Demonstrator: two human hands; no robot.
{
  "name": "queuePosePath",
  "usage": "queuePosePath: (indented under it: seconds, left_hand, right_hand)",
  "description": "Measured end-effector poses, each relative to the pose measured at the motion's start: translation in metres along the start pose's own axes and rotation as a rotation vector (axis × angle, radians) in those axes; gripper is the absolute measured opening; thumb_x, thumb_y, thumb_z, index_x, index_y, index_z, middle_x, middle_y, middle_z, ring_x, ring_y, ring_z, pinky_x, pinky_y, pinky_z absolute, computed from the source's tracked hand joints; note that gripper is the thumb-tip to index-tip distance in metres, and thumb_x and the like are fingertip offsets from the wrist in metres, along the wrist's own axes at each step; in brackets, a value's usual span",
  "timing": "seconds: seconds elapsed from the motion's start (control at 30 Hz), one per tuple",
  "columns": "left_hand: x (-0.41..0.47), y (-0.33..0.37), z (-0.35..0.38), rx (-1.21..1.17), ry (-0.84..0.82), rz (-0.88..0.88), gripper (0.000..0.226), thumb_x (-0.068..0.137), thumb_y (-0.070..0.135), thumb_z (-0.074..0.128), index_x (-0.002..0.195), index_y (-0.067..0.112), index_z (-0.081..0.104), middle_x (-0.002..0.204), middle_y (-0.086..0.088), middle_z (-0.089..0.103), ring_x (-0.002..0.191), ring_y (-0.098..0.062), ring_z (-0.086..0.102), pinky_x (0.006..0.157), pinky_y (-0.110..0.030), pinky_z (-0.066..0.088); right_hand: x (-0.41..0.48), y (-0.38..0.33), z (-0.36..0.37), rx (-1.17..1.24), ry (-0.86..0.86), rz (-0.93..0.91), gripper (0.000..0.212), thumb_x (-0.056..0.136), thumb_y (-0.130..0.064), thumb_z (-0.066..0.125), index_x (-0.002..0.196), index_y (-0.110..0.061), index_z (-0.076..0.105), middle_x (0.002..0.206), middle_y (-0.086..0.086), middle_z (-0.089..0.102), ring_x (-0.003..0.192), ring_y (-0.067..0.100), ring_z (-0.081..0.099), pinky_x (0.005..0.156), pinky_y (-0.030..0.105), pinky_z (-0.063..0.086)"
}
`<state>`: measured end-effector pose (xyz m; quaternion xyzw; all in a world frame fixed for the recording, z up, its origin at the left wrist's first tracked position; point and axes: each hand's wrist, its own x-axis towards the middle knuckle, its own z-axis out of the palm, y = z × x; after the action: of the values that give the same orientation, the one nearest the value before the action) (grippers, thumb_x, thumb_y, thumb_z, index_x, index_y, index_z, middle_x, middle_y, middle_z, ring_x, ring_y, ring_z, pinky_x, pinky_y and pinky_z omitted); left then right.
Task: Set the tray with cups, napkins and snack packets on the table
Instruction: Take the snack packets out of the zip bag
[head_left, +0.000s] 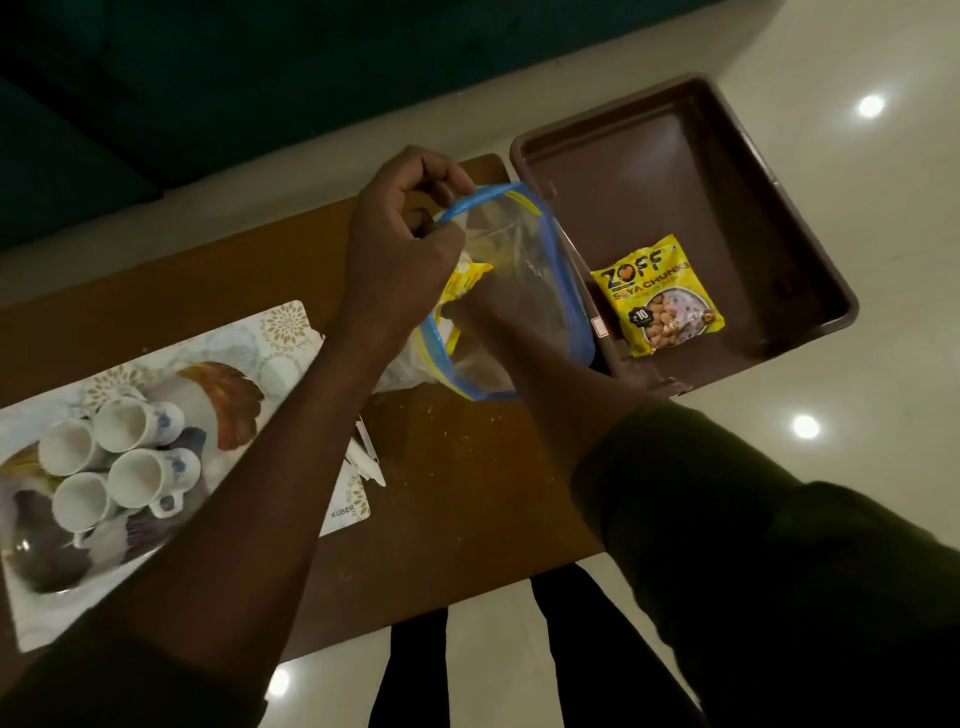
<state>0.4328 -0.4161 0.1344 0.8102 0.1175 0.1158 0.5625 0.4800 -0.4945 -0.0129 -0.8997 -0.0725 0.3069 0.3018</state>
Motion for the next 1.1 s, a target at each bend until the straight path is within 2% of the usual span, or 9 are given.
queuePosePath:
  seconds: [0.13, 0.33, 0.43, 0.53, 0.6, 0.73, 0.83, 0.97, 1.1]
  left_hand:
    - [-0.006, -0.004, 0.004, 0.069, 0.033, -0.018, 0.031, 0.066, -0.008, 0.051, 0.092, 0.006, 0.062, 0.097, -0.009, 0.062, 0.091, -0.023, 0.061, 0.07, -0.031, 0.051]
    - [-0.007, -0.001, 0.014, 0.161, 0.078, 0.035, 0.023, 0.069, 0.0, 0.054, 0.09, 0.004, 0.063, 0.096, -0.004, 0.055, 0.086, -0.02, 0.058, 0.065, -0.017, 0.044]
    - [-0.008, -0.001, 0.021, 0.205, 0.112, 0.041, 0.02, 0.07, -0.001, 0.055, 0.087, 0.005, 0.063, 0.096, -0.001, 0.049, 0.087, -0.013, 0.054, 0.065, -0.006, 0.039]
    - [-0.009, -0.002, 0.028, 0.221, 0.149, 0.027, 0.02, 0.07, -0.004, 0.055, 0.085, 0.006, 0.063, 0.097, -0.003, 0.048, 0.091, -0.014, 0.054, 0.067, -0.004, 0.038]
    - [-0.008, -0.001, 0.033, 0.22, 0.158, 0.014, 0.02, 0.071, -0.004, 0.055, 0.085, 0.007, 0.063, 0.099, -0.004, 0.049, 0.093, -0.018, 0.056, 0.068, -0.006, 0.039]
    - [-0.003, 0.004, 0.04, 0.236, 0.198, 0.007, 0.025, 0.07, -0.007, 0.053, 0.088, 0.007, 0.063, 0.1, -0.002, 0.048, 0.093, -0.018, 0.056, 0.071, -0.006, 0.039]
    - [0.002, 0.009, 0.046, 0.252, 0.211, 0.031, 0.026, 0.069, -0.005, 0.051, 0.089, 0.006, 0.063, 0.1, -0.002, 0.048, 0.089, -0.013, 0.053, 0.068, -0.004, 0.038]
    - [0.01, 0.012, 0.054, 0.284, 0.22, 0.045, 0.025, 0.07, -0.006, 0.05, 0.089, 0.005, 0.063, 0.101, -0.003, 0.047, 0.09, -0.012, 0.052, 0.068, -0.003, 0.036]
    - [0.009, 0.009, 0.066, 0.295, 0.199, 0.04, 0.026, 0.072, -0.008, 0.052, 0.091, 0.006, 0.063, 0.103, 0.0, 0.046, 0.093, -0.012, 0.053, 0.068, -0.003, 0.038]
  right_hand:
    - [-0.012, -0.013, -0.009, 0.21, 0.085, 0.058, 0.019, 0.083, -0.034, 0.055, 0.073, -0.018, 0.057, 0.078, 0.002, 0.061, 0.091, 0.026, 0.065, 0.085, 0.041, 0.053]
    - [-0.045, -0.026, -0.073, 0.248, 0.021, 0.142, 0.021, 0.082, -0.026, 0.065, 0.073, -0.01, 0.055, 0.062, 0.0, 0.053, 0.053, 0.01, 0.054, 0.03, 0.012, 0.034]
    - [-0.071, -0.027, -0.111, 0.225, -0.056, 0.121, 0.018, 0.079, -0.024, 0.068, 0.069, -0.013, 0.059, 0.065, -0.001, 0.06, 0.057, 0.012, 0.062, 0.047, 0.021, 0.052]
    - [-0.092, -0.022, -0.148, 0.435, -0.057, 0.076, 0.011, 0.071, -0.01, 0.068, 0.076, 0.0, 0.067, 0.072, 0.007, 0.066, 0.067, 0.022, 0.066, 0.059, 0.03, 0.054]
    - [-0.102, -0.017, -0.174, 0.588, -0.08, 0.121, 0.023, 0.068, -0.004, 0.063, 0.088, 0.005, 0.066, 0.084, 0.016, 0.063, 0.076, 0.032, 0.062, 0.071, 0.041, 0.05]
    - [-0.106, -0.009, -0.214, 0.692, 0.07, 0.183, 0.016, 0.068, 0.001, 0.055, 0.058, -0.012, 0.055, 0.047, -0.001, 0.054, 0.042, 0.017, 0.053, 0.052, 0.024, 0.044]
    - [-0.099, 0.008, -0.235, 0.654, 0.276, 0.197, 0.019, 0.063, 0.003, 0.054, 0.056, -0.014, 0.048, 0.037, -0.005, 0.041, 0.033, 0.014, 0.041, 0.044, 0.014, 0.035]
    - [-0.081, 0.059, -0.246, 0.501, 0.414, 0.244, 0.014, 0.065, -0.003, 0.054, 0.072, -0.013, 0.062, 0.061, 0.003, 0.055, 0.051, 0.016, 0.052, 0.05, 0.024, 0.041]
    - [-0.059, 0.12, -0.24, 0.277, 0.517, 0.469, 0.029, 0.074, -0.012, 0.055, 0.098, -0.006, 0.07, 0.096, 0.014, 0.06, 0.092, 0.028, 0.063, 0.081, 0.037, 0.056]
